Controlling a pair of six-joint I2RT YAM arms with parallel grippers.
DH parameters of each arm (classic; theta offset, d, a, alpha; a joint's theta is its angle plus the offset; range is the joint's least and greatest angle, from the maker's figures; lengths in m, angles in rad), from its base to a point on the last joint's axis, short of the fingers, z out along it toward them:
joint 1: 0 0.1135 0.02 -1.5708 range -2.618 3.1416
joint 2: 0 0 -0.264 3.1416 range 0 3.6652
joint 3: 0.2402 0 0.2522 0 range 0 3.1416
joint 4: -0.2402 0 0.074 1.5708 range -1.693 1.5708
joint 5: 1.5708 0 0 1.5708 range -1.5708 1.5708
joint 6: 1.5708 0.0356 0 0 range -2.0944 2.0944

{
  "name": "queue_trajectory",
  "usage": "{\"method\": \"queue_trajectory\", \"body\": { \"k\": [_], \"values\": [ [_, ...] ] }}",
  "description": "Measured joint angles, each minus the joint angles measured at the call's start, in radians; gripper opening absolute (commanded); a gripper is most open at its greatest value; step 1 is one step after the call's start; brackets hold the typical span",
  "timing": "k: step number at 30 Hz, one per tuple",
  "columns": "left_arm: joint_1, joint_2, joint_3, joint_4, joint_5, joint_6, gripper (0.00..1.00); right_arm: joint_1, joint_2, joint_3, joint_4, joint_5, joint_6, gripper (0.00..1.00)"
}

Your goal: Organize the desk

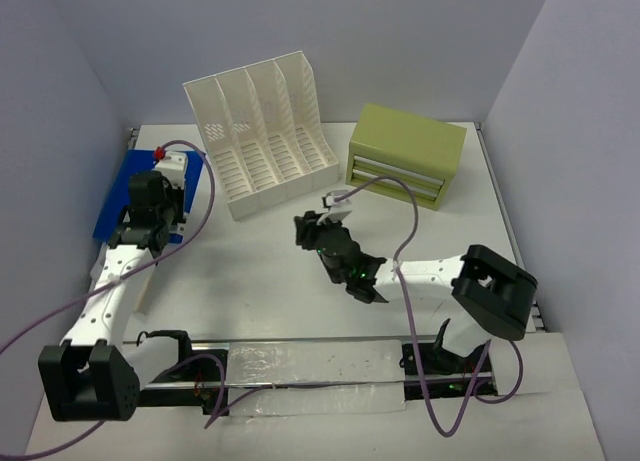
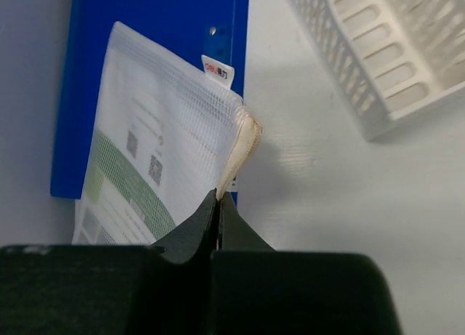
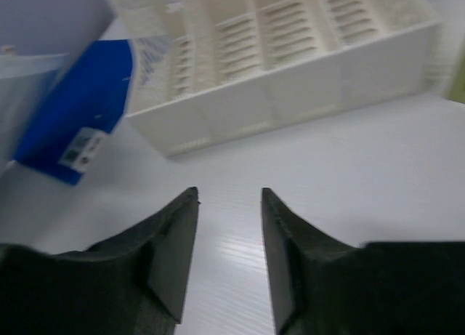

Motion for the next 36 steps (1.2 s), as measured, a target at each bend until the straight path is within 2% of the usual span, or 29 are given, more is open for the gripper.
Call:
{"method": "queue_trajectory", "body": {
  "k": [1,3,6,7,13,22,30,33,36],
  "values": [
    [0.005,-0.026,0.004,-0.015,0.025,-0.013,0.00,0.013,0.027,0.032,0.013,-0.030,-0.007,0.59],
    [0.010,-0.067,0.009,-0.049,0.071,-0.040,0.00,0.045,0.084,0.112,0.043,-0.087,-0.032,0.78],
    [0.015,-0.105,0.018,-0.093,0.139,-0.080,0.00,0.104,0.184,0.269,0.067,-0.157,-0.069,0.98],
    [0.017,-0.116,0.024,-0.108,0.164,-0.092,0.00,0.121,0.224,0.335,0.072,-0.184,-0.077,1.00],
    [0.017,-0.124,0.076,-0.144,0.246,-0.171,0.00,0.167,0.365,0.555,0.045,-0.274,-0.013,0.99],
    [0.017,-0.121,0.095,-0.149,0.276,-0.272,0.00,0.209,0.568,0.754,-0.058,-0.245,0.049,0.92],
    [0.018,-0.125,0.135,-0.156,0.292,-0.319,0.00,0.225,0.762,1.101,-0.358,-0.115,0.161,0.90],
    [0.019,-0.128,0.144,-0.154,0.296,-0.326,0.00,0.233,0.816,1.217,-0.443,-0.095,0.194,0.83],
    [0.022,-0.131,0.147,-0.158,0.295,-0.325,0.00,0.241,0.826,1.246,-0.483,-0.078,0.236,0.63]
  ]
}}
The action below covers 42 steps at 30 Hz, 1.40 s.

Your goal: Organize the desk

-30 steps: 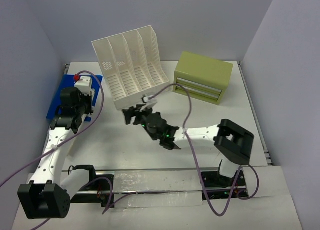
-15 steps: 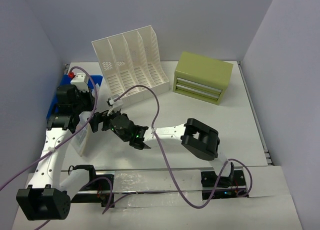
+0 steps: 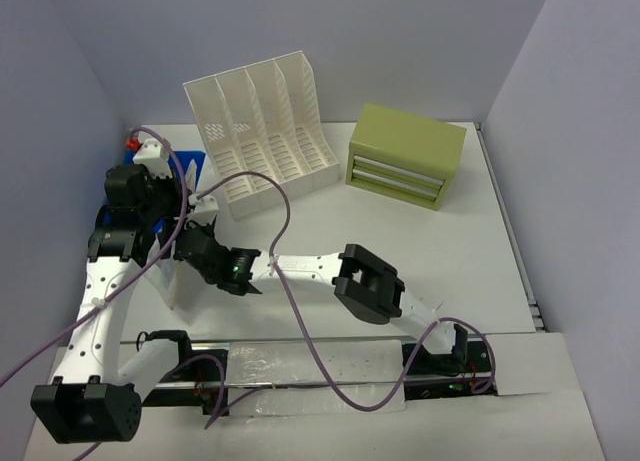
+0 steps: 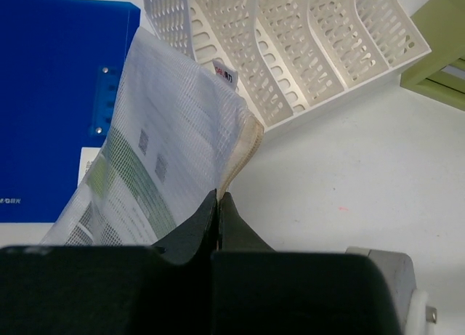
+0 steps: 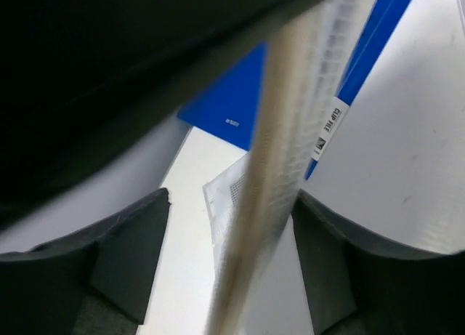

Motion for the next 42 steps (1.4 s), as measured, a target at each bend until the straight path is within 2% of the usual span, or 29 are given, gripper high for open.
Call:
{"method": "queue_trajectory", "body": {
  "k": [2,6,8,9,11,12,13,15,17,18,19,25,30,36,42],
  "values": [
    [0.000,-0.001,0.007,-0.013,-0.001,-0.004,0.00,-0.002,0.001,0.000,-0.017,0.007,0.035,0.46],
    [0.000,-0.017,0.027,-0.055,0.001,-0.011,0.00,-0.036,0.001,-0.034,-0.015,0.001,0.104,0.21],
    [0.000,-0.021,0.040,-0.080,0.004,-0.015,0.00,-0.058,0.000,-0.072,0.018,-0.007,0.125,0.04],
    [-0.001,-0.021,0.044,-0.095,0.009,-0.017,0.00,-0.066,-0.003,-0.093,0.041,-0.012,0.132,0.00],
    [-0.003,-0.021,0.047,-0.120,0.017,-0.018,0.00,-0.074,-0.014,-0.133,0.079,-0.027,0.137,0.00],
    [-0.004,-0.021,0.048,-0.128,0.020,-0.018,0.10,-0.075,-0.022,-0.150,0.095,-0.035,0.134,0.00],
    [-0.004,-0.021,0.052,-0.136,0.023,-0.017,0.27,-0.074,-0.029,-0.165,0.109,-0.046,0.128,0.00],
    [-0.004,-0.021,0.065,-0.153,0.028,-0.005,0.54,-0.071,-0.043,-0.193,0.145,-0.075,0.105,0.00],
    [-0.003,-0.025,0.093,-0.160,0.027,0.007,0.85,-0.074,-0.064,-0.243,0.182,-0.116,0.070,0.00],
    [-0.003,-0.029,0.109,-0.160,0.027,0.015,0.94,-0.077,-0.073,-0.269,0.195,-0.137,0.050,0.00],
    [-0.003,-0.035,0.126,-0.162,0.027,0.023,0.97,-0.081,-0.081,-0.293,0.205,-0.159,0.031,0.00],
    [-0.003,-0.066,0.247,-0.209,-0.006,0.085,0.99,-0.130,-0.161,-0.407,0.239,-0.335,-0.102,0.00],
    [-0.003,-0.099,0.317,-0.249,-0.101,0.150,0.99,-0.183,-0.266,-0.413,0.241,-0.460,-0.260,0.00],
    [-0.001,-0.151,0.226,-0.264,-0.216,0.210,0.99,-0.252,-0.369,-0.331,0.226,-0.591,-0.405,0.00],
    [0.000,-0.131,0.115,-0.277,-0.260,0.226,0.99,-0.304,-0.402,-0.171,0.214,-0.606,-0.529,0.00]
  ]
}}
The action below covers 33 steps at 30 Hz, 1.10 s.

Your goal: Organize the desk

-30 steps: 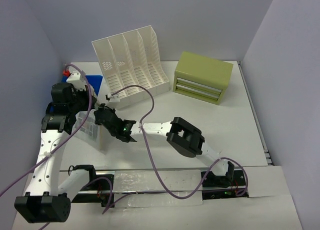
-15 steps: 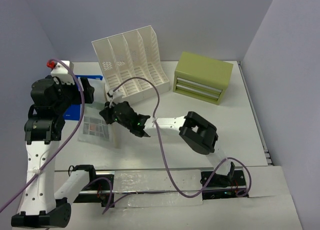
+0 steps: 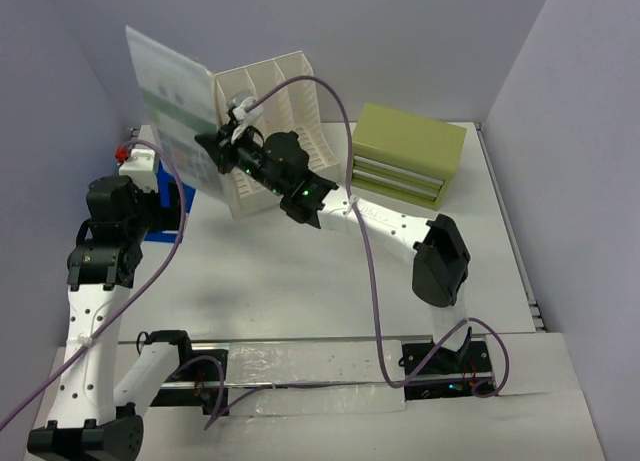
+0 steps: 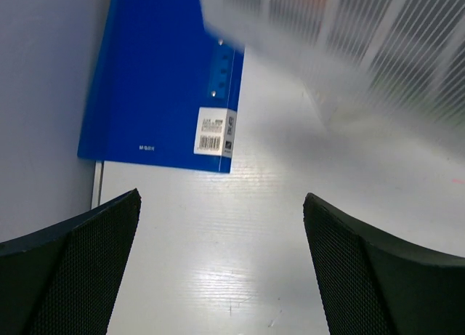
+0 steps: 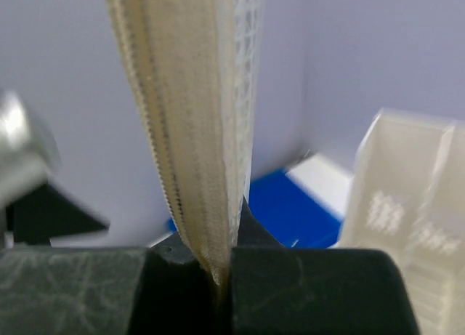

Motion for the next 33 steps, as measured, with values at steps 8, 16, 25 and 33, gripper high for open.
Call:
{"method": "queue_trajectory", "body": {
  "k": [8,16,25,33],
  "values": [
    [0.001,0.025,-0.158,0.060,-0.069,0.045,0.99,-0.099,-0.008,0.113,0.129,0.136,-0.189,0.00],
    [0.002,0.112,-0.286,0.130,-0.097,0.075,0.99,-0.220,0.075,0.233,0.275,0.236,-0.360,0.00],
    [0.009,0.175,-0.307,0.211,-0.109,0.087,0.99,-0.302,0.179,0.216,0.323,0.232,-0.437,0.00],
    [0.016,0.194,-0.313,0.233,-0.113,0.090,0.99,-0.317,0.205,0.149,0.365,0.210,-0.441,0.00]
  ]
}}
